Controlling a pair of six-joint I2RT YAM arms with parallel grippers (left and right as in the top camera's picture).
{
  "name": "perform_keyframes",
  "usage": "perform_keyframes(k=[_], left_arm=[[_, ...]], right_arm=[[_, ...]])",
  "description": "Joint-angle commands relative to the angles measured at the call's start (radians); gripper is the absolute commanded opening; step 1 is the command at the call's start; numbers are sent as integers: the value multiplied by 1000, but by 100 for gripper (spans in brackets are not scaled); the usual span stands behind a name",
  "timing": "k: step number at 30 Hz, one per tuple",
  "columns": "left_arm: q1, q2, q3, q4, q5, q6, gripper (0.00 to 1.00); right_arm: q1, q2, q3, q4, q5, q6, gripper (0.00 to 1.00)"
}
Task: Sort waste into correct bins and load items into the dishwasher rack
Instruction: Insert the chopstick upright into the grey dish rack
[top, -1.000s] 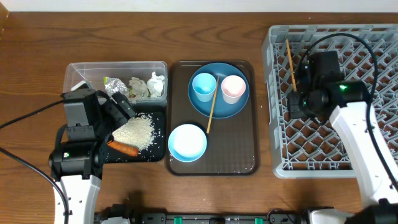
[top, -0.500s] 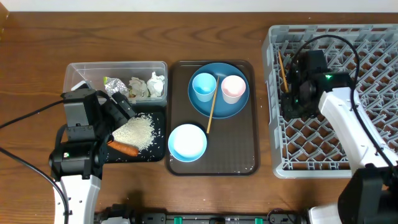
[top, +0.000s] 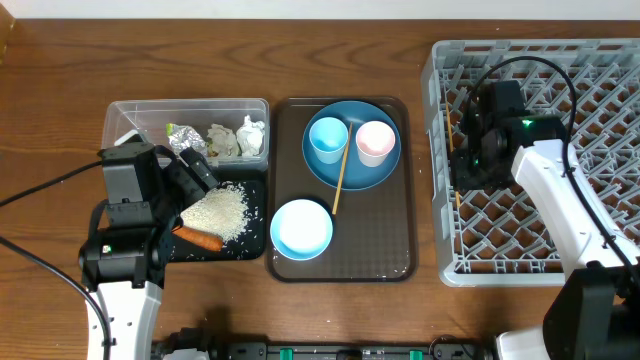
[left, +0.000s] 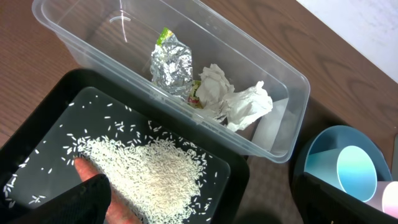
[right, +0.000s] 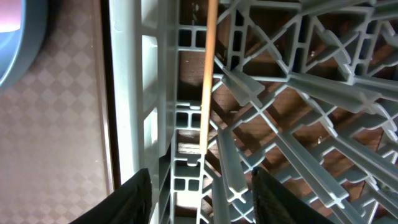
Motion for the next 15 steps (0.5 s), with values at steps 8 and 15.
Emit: perform_keyframes(k=[8,15], left_arm=[[5,0,18,0,-5,9,95],[5,0,18,0,-5,9,95]], right_arm=[[7,4,122,-81,-460,42,42],[120,2,121,-89,-544,107,42]])
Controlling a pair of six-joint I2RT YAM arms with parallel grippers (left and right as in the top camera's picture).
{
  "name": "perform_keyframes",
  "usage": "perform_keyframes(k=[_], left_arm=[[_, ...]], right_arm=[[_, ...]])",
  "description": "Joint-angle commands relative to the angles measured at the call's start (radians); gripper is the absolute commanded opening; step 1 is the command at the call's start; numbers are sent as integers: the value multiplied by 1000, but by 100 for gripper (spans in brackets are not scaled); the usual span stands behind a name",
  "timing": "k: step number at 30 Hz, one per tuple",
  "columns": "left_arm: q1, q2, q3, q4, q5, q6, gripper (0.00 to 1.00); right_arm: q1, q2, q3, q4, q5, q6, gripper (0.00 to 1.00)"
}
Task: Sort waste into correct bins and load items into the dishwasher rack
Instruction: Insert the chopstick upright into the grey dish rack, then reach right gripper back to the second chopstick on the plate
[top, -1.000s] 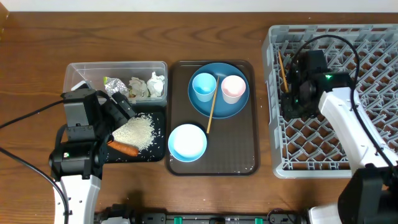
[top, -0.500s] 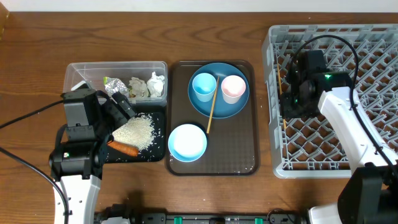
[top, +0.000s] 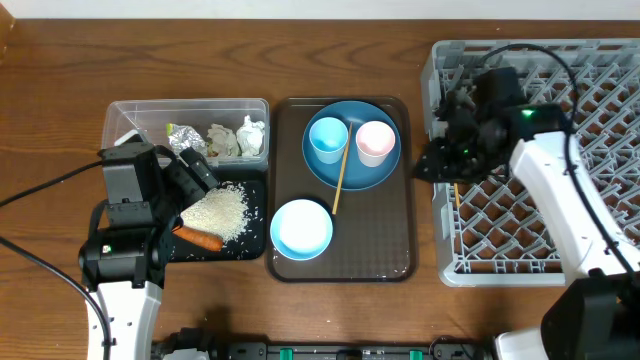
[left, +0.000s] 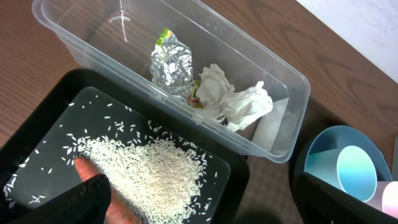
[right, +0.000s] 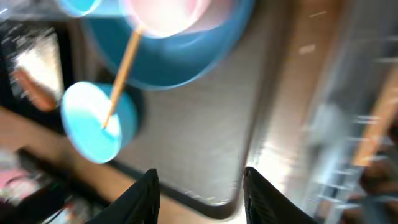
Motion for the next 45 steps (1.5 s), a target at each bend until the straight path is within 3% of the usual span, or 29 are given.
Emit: perform_keyframes(k=[1,5,8,10,13,18,22,25,27,28,29,30,31,33,36,39,41,43,45], left_arm=[[5,0,18,0,-5,9,95],[5,0,18,0,-5,9,95],[5,0,18,0,-6,9,95],[5,0,18,0,-5,9,95],[5,0,18,0,-5,9,95],[5,0,18,0,-5,9,95],[5,0,18,0,-5,9,95],[5,0,18,0,-5,9,95],[5,0,18,0,-5,9,95],[5,0,18,0,-5,9,95],[5,0,18,0,-5,9,95],[5,0,18,0,-5,9,95],[5,0,18,0,-5,9,95],[5,0,18,0,-5,9,95],[5,0,18,0,-5,9,95],[5,0,18,0,-5,9,95],[5,0,18,0,-5,9,95],[5,0,18,0,-5,9,95],[5,0,18,0,-5,9,95]], right_arm=[[78,2,13,3,-65,65,42],[182,2,13,53,-54,145,46],[251,2,12,119,-54,200,75],[287,2,12,164,-49,230,82],[341,3,12,202,52,352,61],[428,3,12,208,290,557,58],[480,3,11,210,390,652,52],[507,3,11,222,450,692,42],[518,6,11,228,466,715,43],[520,8,11,232,465,718,47],[522,10,10,235,465,718,64],[522,10,11,236,465,718,87],[521,12,10,237,465,718,99],[521,14,10,238,466,718,99],[520,19,10,244,465,718,99],[521,27,8,243,465,749,68],[522,37,3,243,465,782,52],[521,56,-2,244,466,811,45],[521,75,-5,243,466,826,45]])
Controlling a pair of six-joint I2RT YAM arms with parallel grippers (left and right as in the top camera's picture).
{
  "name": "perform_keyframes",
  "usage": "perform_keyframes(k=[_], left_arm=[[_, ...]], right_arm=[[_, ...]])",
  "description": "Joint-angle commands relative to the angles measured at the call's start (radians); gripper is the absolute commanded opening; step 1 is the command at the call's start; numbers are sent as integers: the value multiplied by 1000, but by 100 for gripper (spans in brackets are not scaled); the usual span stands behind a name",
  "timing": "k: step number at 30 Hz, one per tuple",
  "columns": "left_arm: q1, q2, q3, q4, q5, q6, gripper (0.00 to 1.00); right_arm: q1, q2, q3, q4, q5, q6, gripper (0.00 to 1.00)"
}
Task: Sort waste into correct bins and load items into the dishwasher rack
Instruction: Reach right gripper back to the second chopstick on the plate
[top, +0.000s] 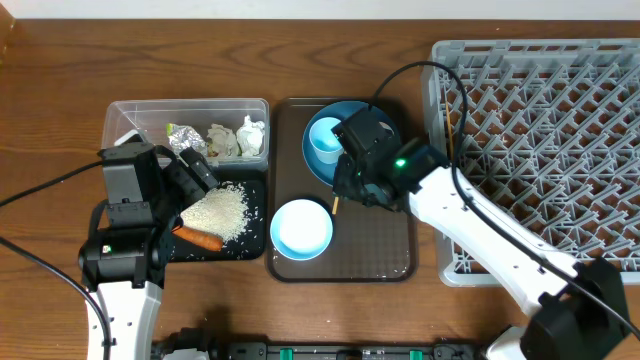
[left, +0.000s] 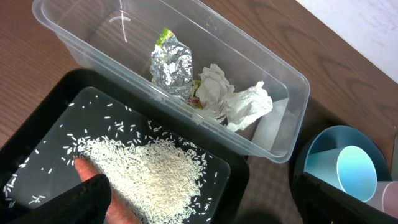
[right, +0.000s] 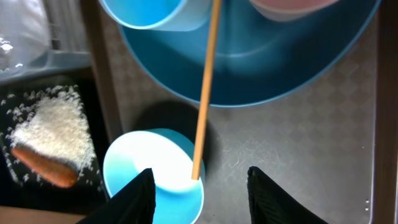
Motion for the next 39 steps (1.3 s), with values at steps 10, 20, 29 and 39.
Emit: perform_keyframes(k=[10,20,29,39], left_arm=[[5,0,18,0,-5,9,95],[5,0,18,0,-5,9,95],[5,0,18,0,-5,9,95],[5,0,18,0,-6,9,95]], right_arm=[[21,138,-5,16,-1,92,46],[54,162,-5,46,-3,106,46],[87,162,-6,42,3,117,44],[90,162,-8,31,31,117,39]])
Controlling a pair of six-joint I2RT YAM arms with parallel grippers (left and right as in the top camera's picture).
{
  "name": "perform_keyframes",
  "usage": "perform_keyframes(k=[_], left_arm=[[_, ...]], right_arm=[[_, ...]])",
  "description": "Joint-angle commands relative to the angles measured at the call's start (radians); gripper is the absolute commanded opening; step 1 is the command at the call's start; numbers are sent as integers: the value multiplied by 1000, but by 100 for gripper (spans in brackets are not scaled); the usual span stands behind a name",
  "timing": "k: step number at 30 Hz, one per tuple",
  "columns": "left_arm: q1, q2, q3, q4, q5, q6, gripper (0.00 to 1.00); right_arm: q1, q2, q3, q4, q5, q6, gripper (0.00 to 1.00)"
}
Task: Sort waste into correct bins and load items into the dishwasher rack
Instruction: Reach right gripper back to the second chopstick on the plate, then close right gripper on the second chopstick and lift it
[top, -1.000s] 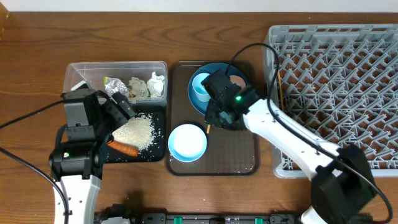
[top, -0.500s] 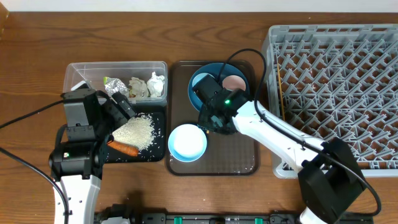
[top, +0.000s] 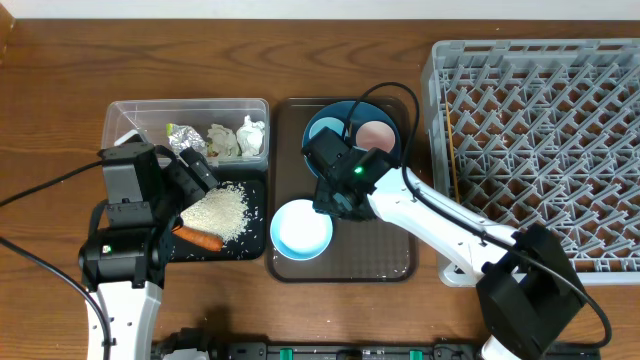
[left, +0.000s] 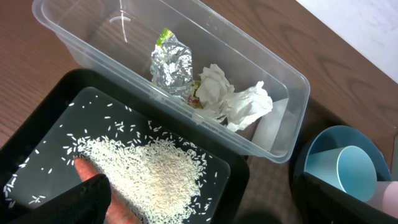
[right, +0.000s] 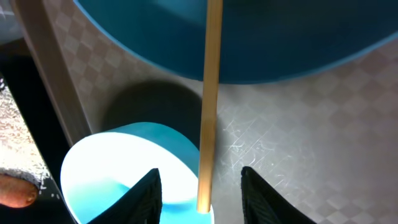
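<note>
In the right wrist view a wooden chopstick (right: 209, 93) slants from the blue plate (right: 261, 37) down to the rim of the light blue bowl (right: 118, 177). My right gripper (right: 202, 196) is open, with one finger on each side of the chopstick's lower end. Overhead, that gripper (top: 335, 192) hovers over the brown tray (top: 385, 250), hiding most of the chopstick and the blue cup. The pink cup (top: 376, 134) stands on the plate. The grey dishwasher rack (top: 540, 150) holds another chopstick (top: 452, 160). My left gripper (left: 205, 214) is open over the rice (left: 155, 174).
A clear bin (left: 273, 68) holds crumpled foil (left: 171, 62) and tissue (left: 239, 102). In front of it sits a black tray (top: 255, 245) with rice and a carrot (top: 198, 238). The rack fills the table's right side.
My right gripper has come closer to the chopstick on the tray, now straddling its lower end by the bowl. The left arm has not moved.
My right gripper was open inside the rack over a chopstick lying there. Then it was at the rack's left edge, with that chopstick left in the rack. After that it stood over the tray's chopstick, and now it is low around it. The left arm stayed still.
</note>
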Motion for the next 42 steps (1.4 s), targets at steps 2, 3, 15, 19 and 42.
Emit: perform_keyframes(k=[2,3,15,19,42], left_arm=[[5,0,18,0,-5,9,95],[5,0,18,0,-5,9,95],[5,0,18,0,-5,9,95],[5,0,18,0,-5,9,95],[5,0,18,0,-5,9,95]], right_arm=[[6,3,-6,-10,42,13,38],[6,3,-6,-13,50,14,38],[6,3,-14,-10,57,14,31],[6,3,-15,-8,57,14,31],[6,3,-19,-8,83,14,28]])
